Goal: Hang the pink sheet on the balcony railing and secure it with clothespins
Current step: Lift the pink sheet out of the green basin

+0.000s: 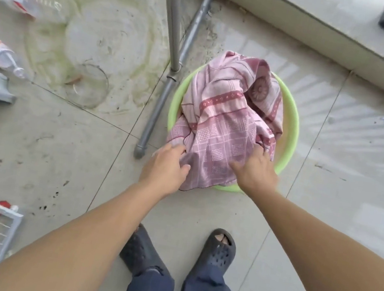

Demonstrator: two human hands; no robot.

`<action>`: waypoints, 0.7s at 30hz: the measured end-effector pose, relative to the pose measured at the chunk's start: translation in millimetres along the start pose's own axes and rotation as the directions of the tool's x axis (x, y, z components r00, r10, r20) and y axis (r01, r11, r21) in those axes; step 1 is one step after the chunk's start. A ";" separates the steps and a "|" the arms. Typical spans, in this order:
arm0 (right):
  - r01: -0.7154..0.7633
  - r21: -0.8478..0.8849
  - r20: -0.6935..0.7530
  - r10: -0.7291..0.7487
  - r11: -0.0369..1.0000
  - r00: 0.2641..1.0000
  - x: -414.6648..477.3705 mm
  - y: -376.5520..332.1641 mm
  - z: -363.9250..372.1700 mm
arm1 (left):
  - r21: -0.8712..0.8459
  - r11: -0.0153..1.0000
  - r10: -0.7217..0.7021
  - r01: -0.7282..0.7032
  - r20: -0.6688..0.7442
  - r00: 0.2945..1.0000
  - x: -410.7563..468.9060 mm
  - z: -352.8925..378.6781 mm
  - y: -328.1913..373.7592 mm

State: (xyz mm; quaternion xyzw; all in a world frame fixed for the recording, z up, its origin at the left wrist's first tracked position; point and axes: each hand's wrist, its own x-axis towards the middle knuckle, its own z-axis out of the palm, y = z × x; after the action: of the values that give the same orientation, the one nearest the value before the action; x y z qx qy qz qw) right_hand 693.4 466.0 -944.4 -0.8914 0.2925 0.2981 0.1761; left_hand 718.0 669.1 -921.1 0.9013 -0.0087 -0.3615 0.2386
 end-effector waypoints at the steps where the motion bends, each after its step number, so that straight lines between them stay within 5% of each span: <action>1: -0.079 0.066 0.018 0.078 0.995 0.997 9.9 3.0 6.6 | -0.019 1.000 -0.007 0.007 0.008 1.000 7.5 11.0 -1.9; 4: -0.097 0.249 0.046 0.088 0.964 0.995 19.1 16.1 17.7 | -0.101 0.995 -0.016 0.010 -0.060 0.998 14.4 29.2 -3.7; 7: -0.027 0.425 -0.071 0.063 0.905 0.995 8.8 23.5 6.6 | -0.174 0.984 -0.002 -0.034 -0.201 0.980 8.8 24.3 1.5; 13: -0.003 0.750 -0.179 0.208 0.661 0.961 -15.8 1.6 -52.4 | -0.240 0.967 -0.006 -0.091 -0.374 0.928 -15.5 -19.9 60.4; 15: 0.018 0.780 -0.193 0.213 0.625 0.958 -29.8 -8.3 -76.2 | -0.250 0.962 -0.009 -0.109 -0.430 0.903 -26.0 -42.4 80.1; 21: 0.214 0.635 -0.306 -0.013 0.743 0.952 -81.0 -27.2 -161.6 | -0.077 0.957 0.208 -0.279 -0.485 0.849 -71.7 -124.3 105.9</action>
State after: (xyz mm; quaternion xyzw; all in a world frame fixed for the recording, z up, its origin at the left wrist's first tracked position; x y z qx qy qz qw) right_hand 726.9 441.7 -766.4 -0.8205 0.3455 0.0343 0.4542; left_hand 763.2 641.5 -750.8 0.9338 -0.0387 -0.0977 0.3420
